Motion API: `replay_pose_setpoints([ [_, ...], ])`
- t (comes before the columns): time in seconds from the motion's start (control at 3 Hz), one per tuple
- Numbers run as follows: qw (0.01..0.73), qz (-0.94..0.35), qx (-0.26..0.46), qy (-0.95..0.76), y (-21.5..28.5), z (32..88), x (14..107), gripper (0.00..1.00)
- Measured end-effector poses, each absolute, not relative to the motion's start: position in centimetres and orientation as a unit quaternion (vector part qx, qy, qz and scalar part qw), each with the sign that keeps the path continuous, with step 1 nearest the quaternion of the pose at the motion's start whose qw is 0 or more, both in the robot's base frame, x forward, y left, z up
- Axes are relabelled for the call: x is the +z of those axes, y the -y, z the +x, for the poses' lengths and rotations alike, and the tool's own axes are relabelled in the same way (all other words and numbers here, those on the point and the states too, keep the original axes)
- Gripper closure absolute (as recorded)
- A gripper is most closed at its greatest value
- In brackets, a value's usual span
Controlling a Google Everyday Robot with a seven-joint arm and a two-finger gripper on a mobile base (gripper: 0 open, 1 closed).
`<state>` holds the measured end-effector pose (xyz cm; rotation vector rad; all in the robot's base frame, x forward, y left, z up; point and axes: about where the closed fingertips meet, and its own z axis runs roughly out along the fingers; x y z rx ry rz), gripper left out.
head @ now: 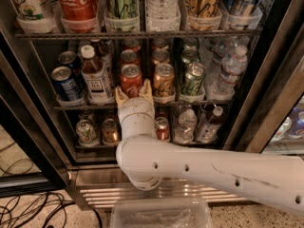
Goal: Pick coke can from middle shelf of fridge
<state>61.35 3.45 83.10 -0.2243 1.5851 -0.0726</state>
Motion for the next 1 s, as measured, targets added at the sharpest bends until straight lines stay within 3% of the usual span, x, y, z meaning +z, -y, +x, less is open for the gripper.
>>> replay_pose_setpoints([
  [1.0,0.708,-0.071,-0.036,-0.702,-2.3,63.3,84.2,0.38],
])
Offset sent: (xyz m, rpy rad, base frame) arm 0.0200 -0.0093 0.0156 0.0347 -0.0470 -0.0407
